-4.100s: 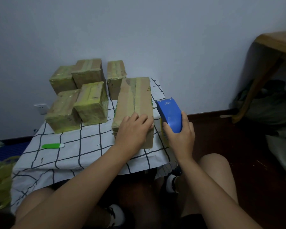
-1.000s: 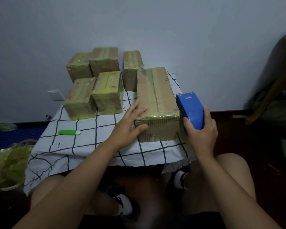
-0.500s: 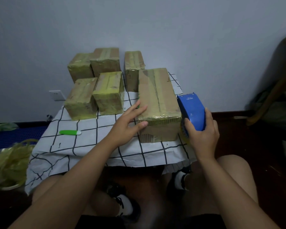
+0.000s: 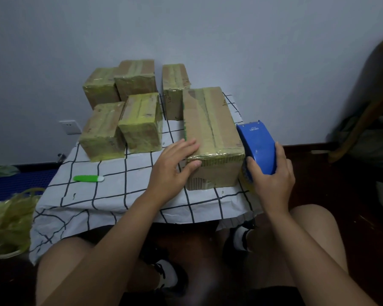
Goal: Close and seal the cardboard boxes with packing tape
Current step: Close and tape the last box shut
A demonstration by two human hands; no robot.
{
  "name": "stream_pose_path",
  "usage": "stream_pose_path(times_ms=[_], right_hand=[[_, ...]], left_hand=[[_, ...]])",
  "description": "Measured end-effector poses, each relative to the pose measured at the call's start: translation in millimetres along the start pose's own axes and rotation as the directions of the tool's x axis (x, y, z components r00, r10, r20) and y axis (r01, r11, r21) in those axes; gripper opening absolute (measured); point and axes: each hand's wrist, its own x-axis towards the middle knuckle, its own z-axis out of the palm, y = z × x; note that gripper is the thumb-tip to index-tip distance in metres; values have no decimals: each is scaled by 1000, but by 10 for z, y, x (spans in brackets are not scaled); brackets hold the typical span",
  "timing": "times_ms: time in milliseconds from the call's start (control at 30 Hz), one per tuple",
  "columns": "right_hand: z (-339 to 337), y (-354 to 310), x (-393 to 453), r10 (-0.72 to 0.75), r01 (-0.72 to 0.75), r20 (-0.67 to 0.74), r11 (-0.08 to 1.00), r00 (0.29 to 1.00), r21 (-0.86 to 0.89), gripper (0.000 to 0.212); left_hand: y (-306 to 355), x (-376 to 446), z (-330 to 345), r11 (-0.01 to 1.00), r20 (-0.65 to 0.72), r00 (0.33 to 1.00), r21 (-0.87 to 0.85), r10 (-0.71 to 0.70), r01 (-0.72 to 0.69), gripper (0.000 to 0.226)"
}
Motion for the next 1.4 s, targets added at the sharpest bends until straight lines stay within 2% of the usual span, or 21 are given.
stream_pose_path(times_ms=[233,300,400,467,600,733,833,867,967,1100,1200,1267,1400], right_hand=[[11,15,-4,0,0,-10,1000,1000,1,75],[12,22,-3,-11,11,-11,1000,1000,-4,75],[13,35,3,-13,13,-14,1000,1000,-1,75],[12,41,4,-17,17,-10,1000,1000,-7,75],[11,57,-1,-12,12,-9,1000,1000,-9,75],[15,68,7,-17,17,-10,1000,1000,-14,75],[23,81,10,-35,35,-13,999,999,-14,76],[23,81,11,-37,37,-16,999,999,-14,76],[29,92,14,-36,35,-17,999,999,-22,77],[25,103,8,-31,31,-8,999,1000,-15,77],[36,99,14,-22,22,-9,1000,1000,-14,77],[36,96,19,1,-1,-3,1000,1000,-8,78],[26,85,10,3,-3,-3,1000,1000,-16,78]], left_hand=[[74,51,51,999,-92,995,11,39,-38,21],[73,72,15,996,-43,996,44,77,-75,23],[155,159,23,966,66,985,192,161,-171,34],[243,230,105,941,107,972,248,208,-229,29],[316,228,240,929,44,973,291,225,-227,11],[392,196,210,882,34,968,403,250,-243,6],[495,262,264,831,102,954,472,281,-295,21],[523,287,311,825,113,951,475,289,-307,23],[573,323,438,834,89,951,460,297,-304,7],[522,312,399,837,57,959,474,279,-272,13],[543,325,366,836,139,951,455,275,-308,9],[609,351,424,826,172,949,466,266,-316,19],[649,398,601,812,110,951,497,291,-306,11]])
